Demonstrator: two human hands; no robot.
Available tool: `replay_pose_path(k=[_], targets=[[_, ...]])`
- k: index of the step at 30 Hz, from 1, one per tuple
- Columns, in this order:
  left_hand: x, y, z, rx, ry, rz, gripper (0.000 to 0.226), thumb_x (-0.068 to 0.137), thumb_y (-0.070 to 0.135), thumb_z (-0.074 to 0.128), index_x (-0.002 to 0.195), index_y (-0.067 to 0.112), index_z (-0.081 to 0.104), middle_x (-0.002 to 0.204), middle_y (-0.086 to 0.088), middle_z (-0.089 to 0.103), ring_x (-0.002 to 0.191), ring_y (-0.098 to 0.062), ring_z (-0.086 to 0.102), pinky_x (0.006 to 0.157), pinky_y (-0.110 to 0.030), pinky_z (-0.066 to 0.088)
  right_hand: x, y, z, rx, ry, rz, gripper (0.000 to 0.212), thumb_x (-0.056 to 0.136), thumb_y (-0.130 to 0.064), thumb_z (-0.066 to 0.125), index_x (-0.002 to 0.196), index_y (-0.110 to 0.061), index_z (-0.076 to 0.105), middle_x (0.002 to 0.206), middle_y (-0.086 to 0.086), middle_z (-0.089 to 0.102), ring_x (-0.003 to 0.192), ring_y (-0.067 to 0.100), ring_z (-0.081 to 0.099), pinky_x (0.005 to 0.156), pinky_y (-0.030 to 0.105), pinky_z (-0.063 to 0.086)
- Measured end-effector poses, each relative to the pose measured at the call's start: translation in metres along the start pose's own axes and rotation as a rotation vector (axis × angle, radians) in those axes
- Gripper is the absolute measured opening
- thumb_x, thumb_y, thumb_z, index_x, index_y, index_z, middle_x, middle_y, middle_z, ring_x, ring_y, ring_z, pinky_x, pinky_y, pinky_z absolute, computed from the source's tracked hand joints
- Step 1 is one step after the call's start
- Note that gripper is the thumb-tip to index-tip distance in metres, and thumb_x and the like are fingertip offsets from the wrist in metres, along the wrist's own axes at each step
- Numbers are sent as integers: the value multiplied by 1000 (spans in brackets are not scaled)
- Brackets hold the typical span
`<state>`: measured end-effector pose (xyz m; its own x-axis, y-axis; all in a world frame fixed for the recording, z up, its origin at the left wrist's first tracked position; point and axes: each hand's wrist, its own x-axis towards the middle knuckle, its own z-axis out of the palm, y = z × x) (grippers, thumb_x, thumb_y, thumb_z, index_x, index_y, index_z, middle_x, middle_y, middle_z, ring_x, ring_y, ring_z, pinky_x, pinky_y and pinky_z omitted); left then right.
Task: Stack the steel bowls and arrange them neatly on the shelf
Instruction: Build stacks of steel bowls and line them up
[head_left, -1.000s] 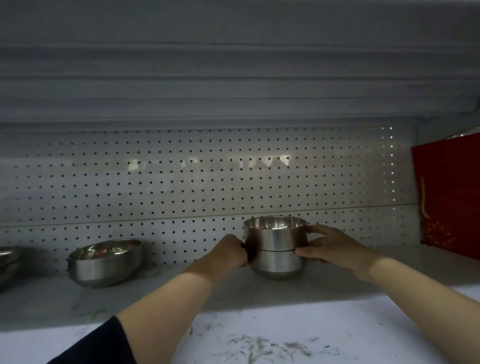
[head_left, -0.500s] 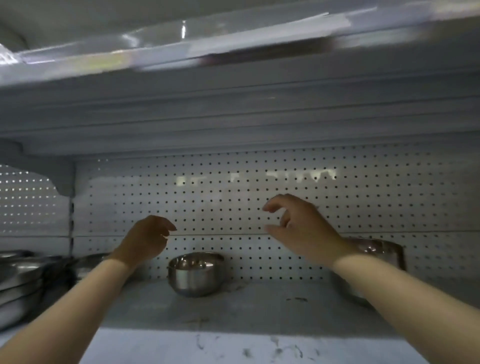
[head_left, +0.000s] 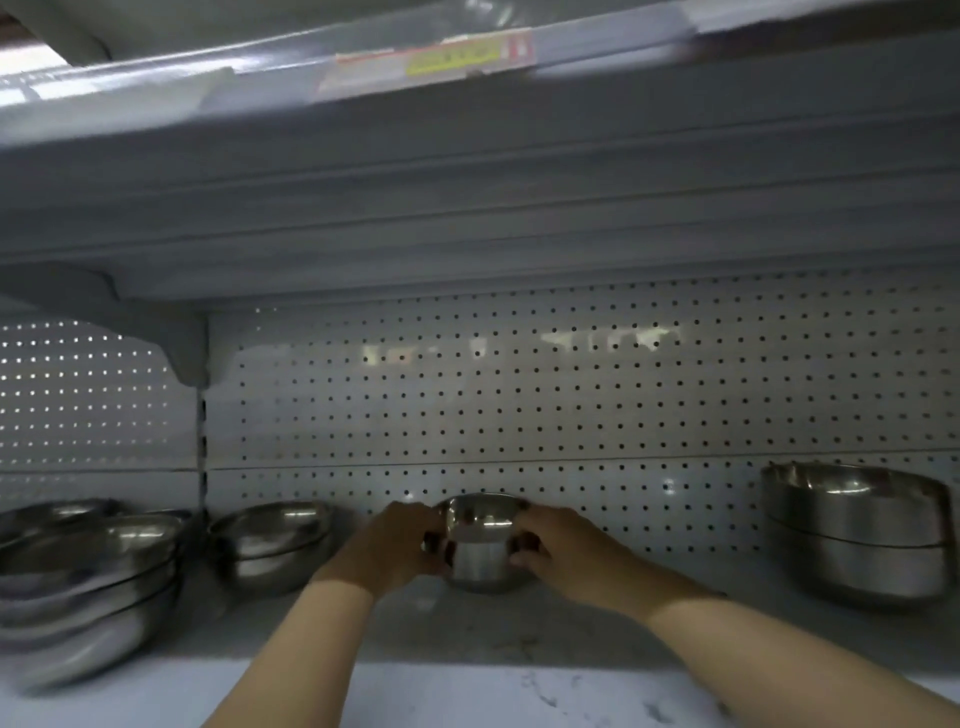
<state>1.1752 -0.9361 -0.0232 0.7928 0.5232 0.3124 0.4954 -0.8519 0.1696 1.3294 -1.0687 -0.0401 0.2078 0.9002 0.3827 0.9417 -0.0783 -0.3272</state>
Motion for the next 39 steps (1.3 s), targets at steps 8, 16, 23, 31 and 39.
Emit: replay_pose_path(k=[8,16,23,31,39], targets=[[-4,28,-17,-174,126,148,19,83,31,66,98,19,67,91,8,66,93,-15,66,80,-20,50,-30,-7,-67,-88,26,-5,18,94,-25,52,94,-8,58,84,1,55,70,10,48,64,24,39],[20,172,-66,-243,265,467,20,96,34,46,104,21,59,89,-4,66,73,-24,62,67,-32,51,-123,17,-199,-235,273,77,19,97,-27,47,106,-16,60,97,0,61,88,19,59,81,32,50],[54,271,-35,-273,188,522,27,96,35,46,107,14,60,84,1,56,62,-7,47,56,-17,35,-170,82,-241,-270,306,229,22,98,-27,46,104,-15,63,99,-1,63,89,13,58,78,21,44],[76,290,6,-259,139,498,23,96,33,47,105,16,59,86,3,56,78,-14,52,60,-14,35,-176,131,-228,-167,266,285,21,97,-26,47,102,-13,63,99,5,63,93,23,59,82,31,47],[85,290,18,-226,96,452,27,96,36,45,105,14,57,72,8,49,61,-5,44,55,-17,31,-172,144,-224,-140,222,303,16,97,-30,46,95,-22,60,93,-4,62,90,16,58,72,21,43]])
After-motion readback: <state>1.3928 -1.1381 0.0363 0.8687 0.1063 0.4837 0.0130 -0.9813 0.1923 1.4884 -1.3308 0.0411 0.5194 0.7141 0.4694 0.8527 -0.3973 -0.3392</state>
